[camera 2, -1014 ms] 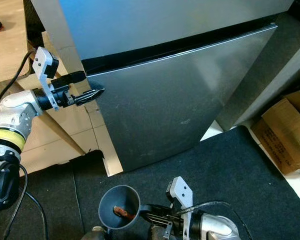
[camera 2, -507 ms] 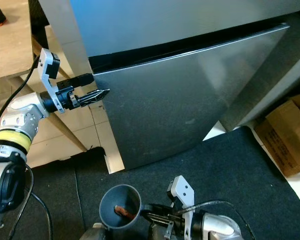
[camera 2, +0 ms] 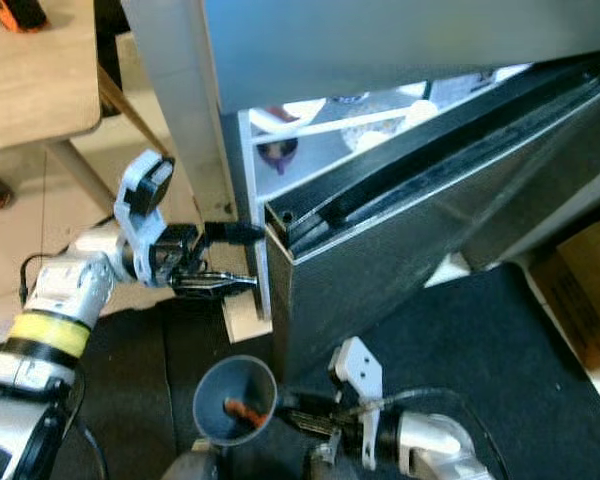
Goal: Restocking fridge
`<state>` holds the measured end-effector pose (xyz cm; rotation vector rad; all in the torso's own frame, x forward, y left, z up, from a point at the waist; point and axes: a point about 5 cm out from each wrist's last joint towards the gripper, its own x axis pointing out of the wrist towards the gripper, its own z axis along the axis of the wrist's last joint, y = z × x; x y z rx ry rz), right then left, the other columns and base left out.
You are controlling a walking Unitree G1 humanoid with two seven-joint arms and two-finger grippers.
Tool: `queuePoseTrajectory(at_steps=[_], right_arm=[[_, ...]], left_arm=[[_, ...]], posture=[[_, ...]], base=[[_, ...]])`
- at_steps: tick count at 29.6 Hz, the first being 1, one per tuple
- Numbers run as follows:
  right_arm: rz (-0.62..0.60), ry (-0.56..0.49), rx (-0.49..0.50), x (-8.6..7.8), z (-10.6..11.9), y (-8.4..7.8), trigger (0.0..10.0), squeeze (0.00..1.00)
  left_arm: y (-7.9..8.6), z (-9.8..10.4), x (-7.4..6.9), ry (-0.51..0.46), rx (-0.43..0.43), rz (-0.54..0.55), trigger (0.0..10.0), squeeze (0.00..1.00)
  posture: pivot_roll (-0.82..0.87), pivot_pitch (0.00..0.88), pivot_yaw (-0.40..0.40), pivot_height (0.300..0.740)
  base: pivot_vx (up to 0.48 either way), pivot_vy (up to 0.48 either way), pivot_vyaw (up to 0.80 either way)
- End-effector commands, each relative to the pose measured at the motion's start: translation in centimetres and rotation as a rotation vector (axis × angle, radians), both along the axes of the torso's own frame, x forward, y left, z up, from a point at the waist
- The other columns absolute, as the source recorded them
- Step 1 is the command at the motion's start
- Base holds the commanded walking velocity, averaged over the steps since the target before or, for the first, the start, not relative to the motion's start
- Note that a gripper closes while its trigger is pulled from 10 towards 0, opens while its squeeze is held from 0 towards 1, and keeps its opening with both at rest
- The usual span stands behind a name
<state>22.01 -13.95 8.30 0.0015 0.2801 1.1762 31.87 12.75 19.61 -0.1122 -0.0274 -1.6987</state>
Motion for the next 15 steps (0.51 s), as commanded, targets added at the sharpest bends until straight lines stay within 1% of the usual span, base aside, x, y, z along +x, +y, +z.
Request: queuePoseTrajectory(at_steps=[1, 2, 3, 5, 6, 7, 8, 10, 11, 12, 13, 14, 15], right_arm=[[0.039, 0.022, 0.017, -0.6, -0.2, 0.7, 10.0, 0.0], [0.039, 0.022, 0.017, -0.6, -0.2, 0.7, 10.0, 0.0], [0.049, 0.021, 0.021, -0.6, -0.2, 0.9, 10.0, 0.0], [0.049, 0.021, 0.021, -0.6, -0.2, 0.9, 10.0, 0.0], [0.064, 0.021, 0.024, -0.6, -0.2, 1.3, 10.0, 0.0], [0.064, 0.021, 0.024, -0.6, -0.2, 1.3, 10.0, 0.0], [0.076, 0.02, 0.028, -0.5, -0.2, 1.7, 10.0, 0.0], [0.076, 0.02, 0.028, -0.5, -0.2, 1.7, 10.0, 0.0], [0.085, 0.017, 0.03, -0.4, -0.2, 2.0, 10.0, 0.0], [0.096, 0.014, 0.032, -0.3, -0.2, 2.3, 10.0, 0.0], [0.096, 0.014, 0.032, -0.3, -0.2, 2.3, 10.0, 0.0], [0.104, 0.011, 0.031, -0.1, -0.2, 2.4, 10.0, 0.0], [0.104, 0.011, 0.031, -0.1, -0.2, 2.4, 10.0, 0.0]], left_arm=[[0.0, -3.6, -0.8, 0.09, 0.092, 0.024, 10.0, 0.0], [0.0, -3.6, -0.8, 0.09, 0.092, 0.024, 10.0, 0.0], [0.3, -5.1, -1.2, 0.116, 0.132, 0.056, 10.0, 0.0], [0.3, -5.1, -1.2, 0.116, 0.132, 0.056, 10.0, 0.0], [1.5, -8.4, -1.9, 0.192, 0.192, 0.155, 10.0, 0.0], [1.5, -8.4, -1.9, 0.192, 0.192, 0.155, 10.0, 0.0], [2.8, -11.5, -3.0, 0.284, 0.247, 0.257, 10.0, 0.0], [2.8, -11.5, -3.0, 0.284, 0.247, 0.257, 10.0, 0.0], [4.0, -14.2, -4.2, 0.365, 0.296, 0.354, 10.0, 0.0], [6.0, -17.5, -6.2, 0.487, 0.346, 0.532, 10.0, 0.0], [6.0, -17.5, -6.2, 0.487, 0.346, 0.532, 10.0, 0.0], [7.4, -19.5, -7.6, 0.559, 0.387, 0.675, 10.0, 0.0], [7.4, -19.5, -7.6, 0.559, 0.387, 0.675, 10.0, 0.0]], posture=[[-0.1, 0.286, 0.039, 0.74], [-0.1, 0.286, 0.039, 0.74], [-0.1, 0.286, 0.039, 0.74], [-0.1, 0.286, 0.039, 0.74], [-0.1, 0.275, 0.041, 0.74], [-0.1, 0.275, 0.041, 0.74], [-0.09, 0.268, 0.039, 0.74], [-0.09, 0.268, 0.039, 0.74], [-0.09, 0.267, 0.039, 0.74], [-0.07, 0.253, 0.036, 0.74], [-0.07, 0.253, 0.036, 0.74], [-0.07, 0.252, 0.035, 0.74], [-0.07, 0.252, 0.035, 0.74]], base=[[0.0, 0.0, 0.0], [0.0, 0.0, 0.0], [0.0, 0.0, 0.0], [0.0, 0.0, 0.0], [0.0, 0.0, 0.0], [0.0, 0.0, 0.0], [0.0, 0.0, 0.0], [0.0, 0.0, 0.0], [0.0, 0.0, 0.0], [0.0, 0.0, 0.0], [0.0, 0.0, 0.0], [0.0, 0.0, 0.0], [0.0, 0.0, 0.0]])
